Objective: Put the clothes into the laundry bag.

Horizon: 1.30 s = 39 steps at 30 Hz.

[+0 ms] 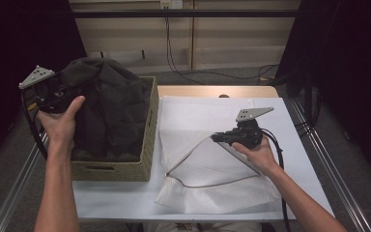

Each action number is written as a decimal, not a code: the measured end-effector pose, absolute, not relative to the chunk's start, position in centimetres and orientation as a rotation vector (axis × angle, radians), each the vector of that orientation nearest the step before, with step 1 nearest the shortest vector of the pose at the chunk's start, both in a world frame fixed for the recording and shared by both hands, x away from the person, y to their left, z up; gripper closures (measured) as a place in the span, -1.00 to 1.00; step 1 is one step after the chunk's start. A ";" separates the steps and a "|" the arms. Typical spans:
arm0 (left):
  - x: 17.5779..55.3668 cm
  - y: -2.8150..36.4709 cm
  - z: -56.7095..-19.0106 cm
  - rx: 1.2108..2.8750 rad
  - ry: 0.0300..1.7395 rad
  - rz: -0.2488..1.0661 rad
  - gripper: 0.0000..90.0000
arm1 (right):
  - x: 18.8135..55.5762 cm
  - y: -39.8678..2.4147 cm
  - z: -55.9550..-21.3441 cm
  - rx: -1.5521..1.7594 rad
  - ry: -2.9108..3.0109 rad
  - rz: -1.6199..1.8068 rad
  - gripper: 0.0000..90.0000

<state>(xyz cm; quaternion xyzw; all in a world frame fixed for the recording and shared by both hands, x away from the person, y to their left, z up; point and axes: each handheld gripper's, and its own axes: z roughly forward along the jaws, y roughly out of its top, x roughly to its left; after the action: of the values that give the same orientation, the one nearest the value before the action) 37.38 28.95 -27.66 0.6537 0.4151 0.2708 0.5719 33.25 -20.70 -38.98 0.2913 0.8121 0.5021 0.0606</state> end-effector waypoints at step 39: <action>31.8 23.0 -22.3 1.498 0.628 0.551 0.69 | 33.8 -20.7 -39.4 0.917 2.461 1.531 1.00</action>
<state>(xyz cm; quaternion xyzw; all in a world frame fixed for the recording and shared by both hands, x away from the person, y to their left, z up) 31.81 23.01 -22.29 0.6605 0.2770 0.2431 0.6542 33.75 -20.68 -39.36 0.3013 0.8085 0.5030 0.0506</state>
